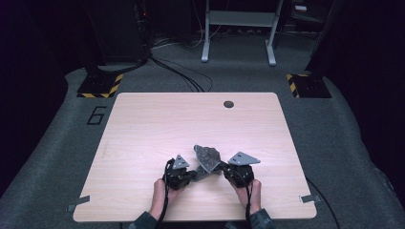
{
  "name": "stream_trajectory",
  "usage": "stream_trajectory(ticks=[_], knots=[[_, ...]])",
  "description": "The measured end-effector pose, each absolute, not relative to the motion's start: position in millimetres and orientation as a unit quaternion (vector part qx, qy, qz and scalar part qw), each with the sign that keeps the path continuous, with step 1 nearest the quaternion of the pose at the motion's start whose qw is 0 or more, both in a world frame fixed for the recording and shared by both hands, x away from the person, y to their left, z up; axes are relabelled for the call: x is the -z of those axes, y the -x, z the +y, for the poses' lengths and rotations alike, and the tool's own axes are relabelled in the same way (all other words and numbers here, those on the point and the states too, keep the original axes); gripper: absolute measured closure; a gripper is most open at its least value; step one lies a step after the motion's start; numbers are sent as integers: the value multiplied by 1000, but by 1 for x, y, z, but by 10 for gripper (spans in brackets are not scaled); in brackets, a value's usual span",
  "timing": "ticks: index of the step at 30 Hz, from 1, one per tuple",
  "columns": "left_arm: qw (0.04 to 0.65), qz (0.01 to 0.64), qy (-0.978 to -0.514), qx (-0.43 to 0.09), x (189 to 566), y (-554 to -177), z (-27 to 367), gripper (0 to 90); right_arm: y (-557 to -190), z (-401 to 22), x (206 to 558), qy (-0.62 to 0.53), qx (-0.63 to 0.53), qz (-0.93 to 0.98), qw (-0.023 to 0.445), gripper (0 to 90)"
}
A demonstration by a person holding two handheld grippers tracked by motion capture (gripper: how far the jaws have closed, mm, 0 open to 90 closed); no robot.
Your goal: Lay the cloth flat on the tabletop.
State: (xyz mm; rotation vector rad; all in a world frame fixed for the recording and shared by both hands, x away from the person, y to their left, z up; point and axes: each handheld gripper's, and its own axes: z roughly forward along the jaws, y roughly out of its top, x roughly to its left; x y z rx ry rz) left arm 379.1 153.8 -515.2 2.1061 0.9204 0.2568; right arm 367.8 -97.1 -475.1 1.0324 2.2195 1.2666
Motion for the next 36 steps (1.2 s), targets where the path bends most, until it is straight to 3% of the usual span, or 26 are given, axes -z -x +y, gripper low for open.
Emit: stream_trajectory(ticks=[9,10,14,19,24,31,36], knots=[[399,392,-821,-110,512,-380,181,846,-375,-119,479,-402,-446,777,190,883],[399,393,-821,-111,512,-380,182,810,-375,-120,480,-406,-443,777,188,882],[408,398,-814,-114,504,-379,180,466,-375,-122,484,-406,-440,780,184,880],[418,367,-823,-117,490,-380,159,357,-373,-120,483,-407,-439,780,185,877],[392,352,-843,-113,495,-390,135,400,-373,-121,483,-407,-441,778,186,877],[398,355,-840,-99,501,-398,129,830,-373,-127,482,-414,-443,772,190,880],[409,361,-831,-109,495,-396,142,853,-375,-139,478,-425,-448,762,194,880]])
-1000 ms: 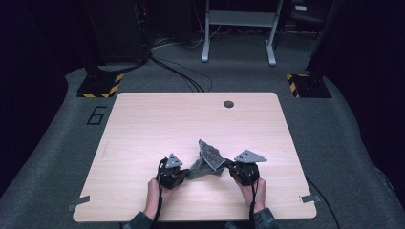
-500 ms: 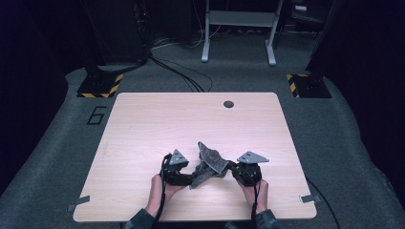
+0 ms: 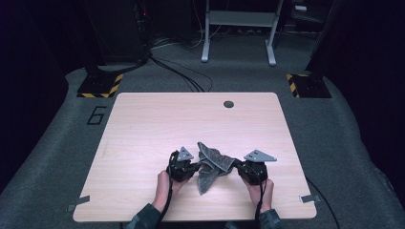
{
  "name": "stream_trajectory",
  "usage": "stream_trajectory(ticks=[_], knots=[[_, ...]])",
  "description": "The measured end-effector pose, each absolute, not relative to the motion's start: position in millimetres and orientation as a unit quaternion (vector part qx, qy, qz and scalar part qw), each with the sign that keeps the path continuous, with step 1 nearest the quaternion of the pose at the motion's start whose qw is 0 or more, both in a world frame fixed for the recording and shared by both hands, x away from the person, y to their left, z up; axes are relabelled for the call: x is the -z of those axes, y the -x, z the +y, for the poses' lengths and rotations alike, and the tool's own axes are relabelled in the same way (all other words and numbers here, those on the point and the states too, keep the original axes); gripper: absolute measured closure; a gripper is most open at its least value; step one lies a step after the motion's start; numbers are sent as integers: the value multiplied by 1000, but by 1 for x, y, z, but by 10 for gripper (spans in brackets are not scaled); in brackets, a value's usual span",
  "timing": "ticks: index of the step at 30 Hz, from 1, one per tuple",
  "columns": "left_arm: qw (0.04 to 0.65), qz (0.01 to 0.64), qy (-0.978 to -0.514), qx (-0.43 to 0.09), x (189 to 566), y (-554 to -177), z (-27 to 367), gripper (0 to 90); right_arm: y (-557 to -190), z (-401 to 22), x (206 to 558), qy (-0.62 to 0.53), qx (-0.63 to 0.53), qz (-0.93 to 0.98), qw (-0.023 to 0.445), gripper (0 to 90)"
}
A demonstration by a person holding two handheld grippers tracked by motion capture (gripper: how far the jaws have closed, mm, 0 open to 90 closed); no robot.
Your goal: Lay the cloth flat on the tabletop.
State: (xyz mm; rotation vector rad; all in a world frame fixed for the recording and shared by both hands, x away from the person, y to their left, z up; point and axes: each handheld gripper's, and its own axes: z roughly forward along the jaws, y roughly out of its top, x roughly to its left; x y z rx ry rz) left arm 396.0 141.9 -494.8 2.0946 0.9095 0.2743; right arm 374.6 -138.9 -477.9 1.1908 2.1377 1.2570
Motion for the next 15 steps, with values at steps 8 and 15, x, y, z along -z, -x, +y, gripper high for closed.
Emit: stream_trajectory(ticks=[8,15], knots=[[416,372,-821,-120,486,-392,165,853,-377,-157,473,-445,-453,747,196,880],[414,378,-818,-127,483,-388,185,853,-378,-168,472,-459,-450,741,195,880]])
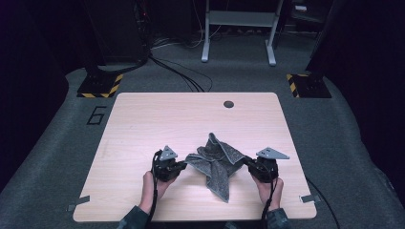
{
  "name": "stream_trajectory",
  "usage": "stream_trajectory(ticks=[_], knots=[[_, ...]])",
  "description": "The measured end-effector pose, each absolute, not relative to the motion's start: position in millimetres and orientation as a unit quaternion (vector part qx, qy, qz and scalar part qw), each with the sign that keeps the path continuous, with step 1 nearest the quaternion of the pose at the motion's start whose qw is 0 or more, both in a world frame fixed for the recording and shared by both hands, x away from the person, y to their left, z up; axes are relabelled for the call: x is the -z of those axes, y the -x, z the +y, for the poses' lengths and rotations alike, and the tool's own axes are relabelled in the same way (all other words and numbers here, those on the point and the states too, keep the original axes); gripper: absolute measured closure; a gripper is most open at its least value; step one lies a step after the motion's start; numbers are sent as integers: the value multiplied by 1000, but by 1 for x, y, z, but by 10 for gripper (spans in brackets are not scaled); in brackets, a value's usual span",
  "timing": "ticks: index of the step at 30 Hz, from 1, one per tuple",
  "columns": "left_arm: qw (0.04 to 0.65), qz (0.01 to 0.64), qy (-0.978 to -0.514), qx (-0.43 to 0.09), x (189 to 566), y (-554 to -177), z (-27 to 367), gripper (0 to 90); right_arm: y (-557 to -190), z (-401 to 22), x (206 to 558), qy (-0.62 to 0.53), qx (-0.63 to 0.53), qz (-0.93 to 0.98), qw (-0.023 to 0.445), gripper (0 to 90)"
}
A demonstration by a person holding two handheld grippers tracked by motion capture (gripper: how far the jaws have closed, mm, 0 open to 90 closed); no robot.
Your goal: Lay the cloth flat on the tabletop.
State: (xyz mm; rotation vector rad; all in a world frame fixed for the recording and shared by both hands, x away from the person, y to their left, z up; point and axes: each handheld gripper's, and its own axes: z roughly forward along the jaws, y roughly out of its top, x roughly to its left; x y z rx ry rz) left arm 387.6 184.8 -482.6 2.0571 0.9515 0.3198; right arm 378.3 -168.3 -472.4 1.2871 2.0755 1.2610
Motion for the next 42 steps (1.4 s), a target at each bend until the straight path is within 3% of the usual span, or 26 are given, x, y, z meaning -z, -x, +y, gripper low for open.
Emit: stream_trajectory(ticks=[16,19,23,27,35,42], knots=[[386,421,-813,-116,499,-379,223,842,-383,-181,495,-486,-417,749,170,872],[377,425,-816,-111,502,-379,227,755,-383,-180,500,-491,-408,753,158,839],[372,441,-809,-110,500,-379,231,479,-381,-183,499,-494,-404,753,161,725],[385,444,-801,-115,496,-377,234,356,-376,-187,487,-489,-409,749,179,622],[397,444,-795,-114,491,-379,229,278,-382,-181,460,-457,-417,761,196,603],[404,444,-791,-119,488,-377,226,278,-414,-158,490,-450,-346,808,157,651]])
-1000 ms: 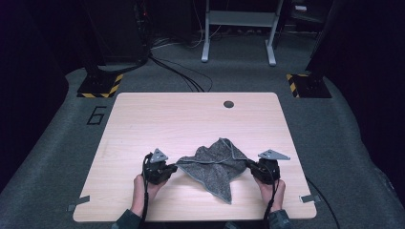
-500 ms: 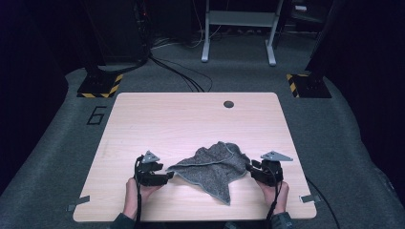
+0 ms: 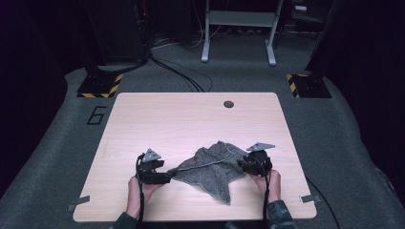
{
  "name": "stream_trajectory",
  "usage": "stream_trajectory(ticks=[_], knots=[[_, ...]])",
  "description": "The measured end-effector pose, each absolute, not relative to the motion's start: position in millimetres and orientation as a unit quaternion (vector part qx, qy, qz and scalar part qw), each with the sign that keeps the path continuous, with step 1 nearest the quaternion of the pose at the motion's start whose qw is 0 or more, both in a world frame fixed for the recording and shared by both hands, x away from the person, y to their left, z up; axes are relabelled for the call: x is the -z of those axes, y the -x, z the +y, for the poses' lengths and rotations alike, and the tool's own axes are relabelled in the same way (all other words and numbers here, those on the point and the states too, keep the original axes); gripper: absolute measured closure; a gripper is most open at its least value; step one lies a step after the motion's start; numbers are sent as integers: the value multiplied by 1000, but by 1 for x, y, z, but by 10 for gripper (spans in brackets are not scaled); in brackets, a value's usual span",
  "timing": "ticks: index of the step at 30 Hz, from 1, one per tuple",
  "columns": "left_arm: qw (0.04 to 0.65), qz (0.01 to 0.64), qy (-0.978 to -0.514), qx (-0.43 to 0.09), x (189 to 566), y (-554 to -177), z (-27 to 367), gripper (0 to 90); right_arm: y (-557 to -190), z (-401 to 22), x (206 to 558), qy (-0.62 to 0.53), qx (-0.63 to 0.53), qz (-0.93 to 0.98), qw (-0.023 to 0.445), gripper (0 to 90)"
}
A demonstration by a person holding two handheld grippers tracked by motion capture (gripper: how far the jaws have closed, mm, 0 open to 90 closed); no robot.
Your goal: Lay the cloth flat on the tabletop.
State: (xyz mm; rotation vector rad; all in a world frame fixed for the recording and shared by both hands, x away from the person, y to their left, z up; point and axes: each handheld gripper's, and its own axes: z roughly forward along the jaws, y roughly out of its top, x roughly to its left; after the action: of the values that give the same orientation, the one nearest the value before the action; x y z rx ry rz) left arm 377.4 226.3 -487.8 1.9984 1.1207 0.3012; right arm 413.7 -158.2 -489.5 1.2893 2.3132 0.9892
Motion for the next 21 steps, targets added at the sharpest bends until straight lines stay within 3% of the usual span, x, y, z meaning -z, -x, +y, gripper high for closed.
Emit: stream_trajectory(ticks=[7,21], knots=[[375,439,-808,-118,499,-383,216,277,-412,-151,509,-457,-323,815,153,704],[317,430,-831,-156,515,-396,199,303,-374,-157,512,-466,-330,808,144,738]])
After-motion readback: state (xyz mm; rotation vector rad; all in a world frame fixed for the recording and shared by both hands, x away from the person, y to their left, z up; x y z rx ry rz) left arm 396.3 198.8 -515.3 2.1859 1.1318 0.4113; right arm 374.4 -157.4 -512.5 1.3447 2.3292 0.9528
